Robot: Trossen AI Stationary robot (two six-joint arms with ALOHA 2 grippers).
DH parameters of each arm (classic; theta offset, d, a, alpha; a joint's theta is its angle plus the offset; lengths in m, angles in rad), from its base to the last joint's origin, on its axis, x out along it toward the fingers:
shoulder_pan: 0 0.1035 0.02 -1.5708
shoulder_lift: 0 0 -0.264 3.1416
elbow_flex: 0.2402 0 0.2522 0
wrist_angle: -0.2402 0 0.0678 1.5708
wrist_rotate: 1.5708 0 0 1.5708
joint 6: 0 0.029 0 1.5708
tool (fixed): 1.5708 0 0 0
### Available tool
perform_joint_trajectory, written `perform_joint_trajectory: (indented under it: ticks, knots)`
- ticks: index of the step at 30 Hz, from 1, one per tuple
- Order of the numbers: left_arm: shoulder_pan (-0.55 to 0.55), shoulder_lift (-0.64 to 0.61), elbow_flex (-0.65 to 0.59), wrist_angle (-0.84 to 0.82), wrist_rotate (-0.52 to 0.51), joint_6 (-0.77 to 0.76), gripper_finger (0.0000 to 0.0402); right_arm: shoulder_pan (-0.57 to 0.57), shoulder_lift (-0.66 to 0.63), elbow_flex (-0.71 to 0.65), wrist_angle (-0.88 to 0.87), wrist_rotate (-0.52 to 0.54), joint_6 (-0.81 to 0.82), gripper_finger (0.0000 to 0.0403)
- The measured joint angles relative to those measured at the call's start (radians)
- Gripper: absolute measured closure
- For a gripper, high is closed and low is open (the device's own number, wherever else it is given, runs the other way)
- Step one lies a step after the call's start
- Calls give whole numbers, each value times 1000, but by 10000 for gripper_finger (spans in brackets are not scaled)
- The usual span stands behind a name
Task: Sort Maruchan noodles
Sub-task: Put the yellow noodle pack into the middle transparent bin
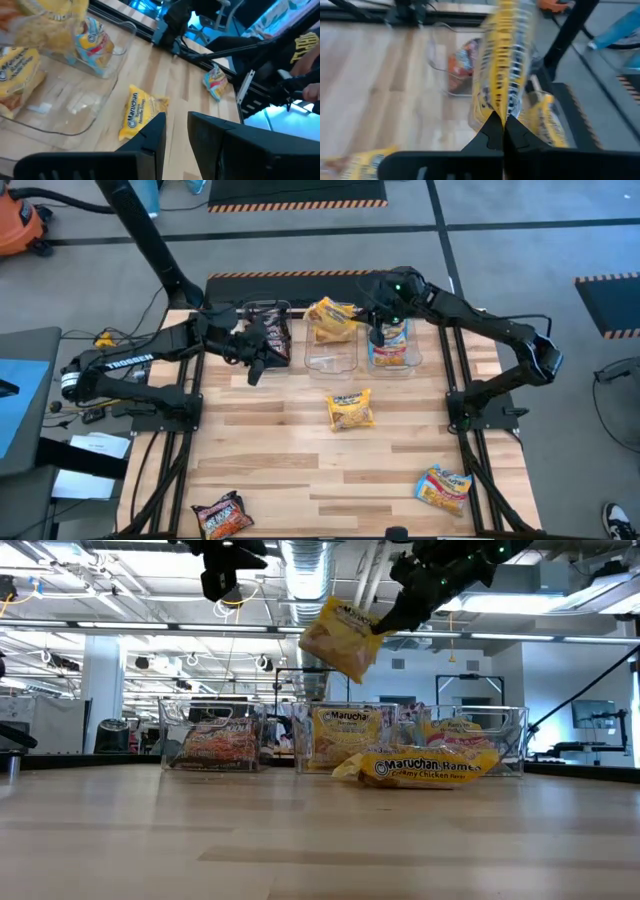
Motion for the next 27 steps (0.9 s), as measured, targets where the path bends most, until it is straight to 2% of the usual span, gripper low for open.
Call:
perform_joint_trajectory:
  ticks: [7, 11, 20, 27]
  knots:
    - [72, 1, 0, 0, 3, 40, 335, -17, 40, 3, -11, 40, -102, 399]
    - [114, 1, 0, 0, 6, 49, 335, -21, 87, 9, -38, 61, -85, 399]
    - [195, 1, 0, 1, 92, 82, 335, 1, 243, 157, -187, 114, -100, 399]
    - [217, 2, 0, -42, 117, 121, 335, 7, 343, 261, -318, 133, -105, 399]
